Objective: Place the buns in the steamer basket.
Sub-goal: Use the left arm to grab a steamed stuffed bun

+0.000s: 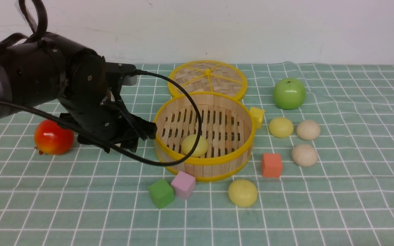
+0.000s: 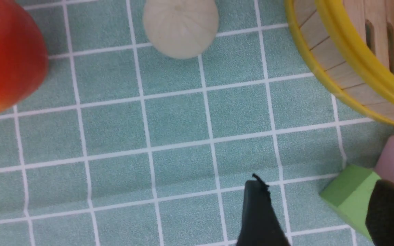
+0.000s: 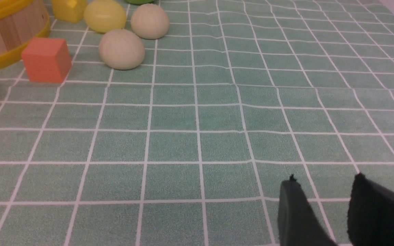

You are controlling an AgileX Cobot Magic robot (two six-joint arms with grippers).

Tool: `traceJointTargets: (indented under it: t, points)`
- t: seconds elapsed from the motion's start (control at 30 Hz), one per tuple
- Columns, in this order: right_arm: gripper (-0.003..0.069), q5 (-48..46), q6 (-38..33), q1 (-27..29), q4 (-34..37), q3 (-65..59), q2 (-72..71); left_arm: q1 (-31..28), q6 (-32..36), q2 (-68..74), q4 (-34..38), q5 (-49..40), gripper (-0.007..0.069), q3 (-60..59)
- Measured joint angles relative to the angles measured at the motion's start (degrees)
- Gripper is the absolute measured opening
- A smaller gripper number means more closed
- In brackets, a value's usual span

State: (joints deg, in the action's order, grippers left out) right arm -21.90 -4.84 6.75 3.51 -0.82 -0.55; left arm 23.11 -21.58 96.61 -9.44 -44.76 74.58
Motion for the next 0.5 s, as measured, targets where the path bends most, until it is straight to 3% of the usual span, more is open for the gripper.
traceJointTargets:
  t: [0.5]
  points:
    - [0.0240, 0.00, 0.00, 0.00, 0.00, 0.00, 0.00, 0.00, 0.00, 0.62, -0.56, 3.20, 0.0412, -0.13]
